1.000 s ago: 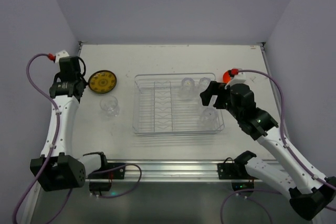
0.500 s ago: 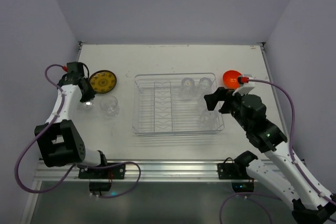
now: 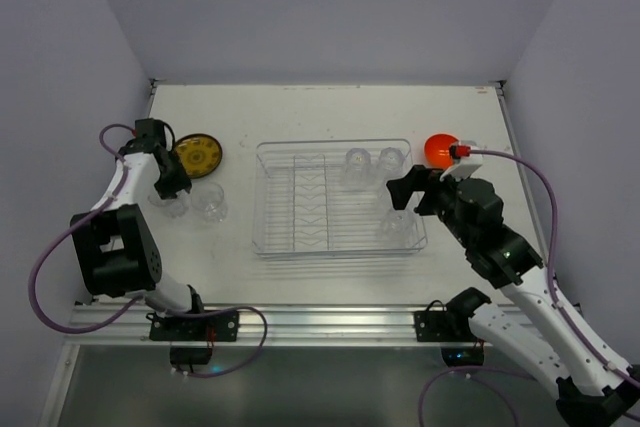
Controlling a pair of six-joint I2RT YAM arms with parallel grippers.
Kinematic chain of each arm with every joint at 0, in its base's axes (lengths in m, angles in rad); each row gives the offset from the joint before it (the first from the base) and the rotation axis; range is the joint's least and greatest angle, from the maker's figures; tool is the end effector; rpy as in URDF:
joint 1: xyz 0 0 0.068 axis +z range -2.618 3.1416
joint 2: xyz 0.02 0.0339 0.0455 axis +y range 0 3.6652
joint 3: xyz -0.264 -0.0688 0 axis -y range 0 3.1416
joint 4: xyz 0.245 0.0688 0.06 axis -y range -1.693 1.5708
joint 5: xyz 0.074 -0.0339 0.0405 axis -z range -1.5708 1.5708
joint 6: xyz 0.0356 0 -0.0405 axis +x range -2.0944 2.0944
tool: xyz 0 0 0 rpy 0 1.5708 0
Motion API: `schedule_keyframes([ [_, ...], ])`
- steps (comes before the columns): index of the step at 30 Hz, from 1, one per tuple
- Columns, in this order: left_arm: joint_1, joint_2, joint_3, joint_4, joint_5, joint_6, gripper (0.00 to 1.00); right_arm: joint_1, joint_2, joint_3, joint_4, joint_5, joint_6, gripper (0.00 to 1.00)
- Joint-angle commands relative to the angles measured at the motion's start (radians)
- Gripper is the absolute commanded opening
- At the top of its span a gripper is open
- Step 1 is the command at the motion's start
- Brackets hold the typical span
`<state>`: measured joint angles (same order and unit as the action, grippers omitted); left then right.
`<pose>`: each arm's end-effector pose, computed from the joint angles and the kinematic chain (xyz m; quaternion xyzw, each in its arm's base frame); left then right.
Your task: Unload the mixed dishes from the dish rack
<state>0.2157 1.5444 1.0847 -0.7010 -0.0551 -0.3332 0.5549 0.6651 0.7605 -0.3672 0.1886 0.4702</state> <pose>0.2955 0.0667 0.2220 -0.2706 0.9405 0.0150 0.2048 0.1356 0.0762 0.3302 0.0233 0.7946 0.2299 0.5615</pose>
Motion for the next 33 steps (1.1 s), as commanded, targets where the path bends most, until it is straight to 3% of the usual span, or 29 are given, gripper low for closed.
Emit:
schedule_keyframes([
  [1,-0.002,-0.033,0.046,0.001,0.047,0.016,0.43,-0.004,0.019,-0.006,0.057,-0.008,-0.007,0.99],
  [3,-0.004,-0.07,0.049,0.008,0.051,0.01,0.55,-0.003,0.036,-0.004,0.06,-0.015,-0.008,0.99],
  [8,-0.004,-0.164,0.079,-0.005,0.026,0.002,0.7,-0.003,0.056,-0.004,0.06,-0.035,-0.016,0.99],
  [9,-0.004,-0.182,0.087,-0.008,0.014,0.002,0.81,-0.003,0.056,-0.007,0.06,-0.035,-0.015,0.99],
  [10,-0.003,-0.205,0.092,-0.008,0.015,0.003,1.0,-0.003,0.057,-0.01,0.063,-0.032,-0.016,0.99],
  [12,-0.009,-0.271,0.119,-0.018,0.079,0.036,1.0,-0.003,0.059,-0.015,0.067,-0.028,-0.016,0.99],
  [18,-0.116,-0.536,0.143,-0.028,0.087,-0.007,1.0,-0.003,0.083,-0.023,0.077,-0.012,-0.004,0.99],
  [22,-0.193,-0.725,-0.049,0.084,0.193,-0.067,1.0,-0.003,0.186,0.066,-0.065,0.017,-0.002,0.99],
  [27,-0.193,-0.882,-0.238,0.15,0.277,-0.026,1.0,0.003,0.309,0.174,-0.31,0.061,0.034,0.93],
  [33,-0.197,-1.0,-0.364,0.205,0.33,-0.007,1.0,0.026,0.33,0.169,-0.361,0.071,0.094,0.88],
])
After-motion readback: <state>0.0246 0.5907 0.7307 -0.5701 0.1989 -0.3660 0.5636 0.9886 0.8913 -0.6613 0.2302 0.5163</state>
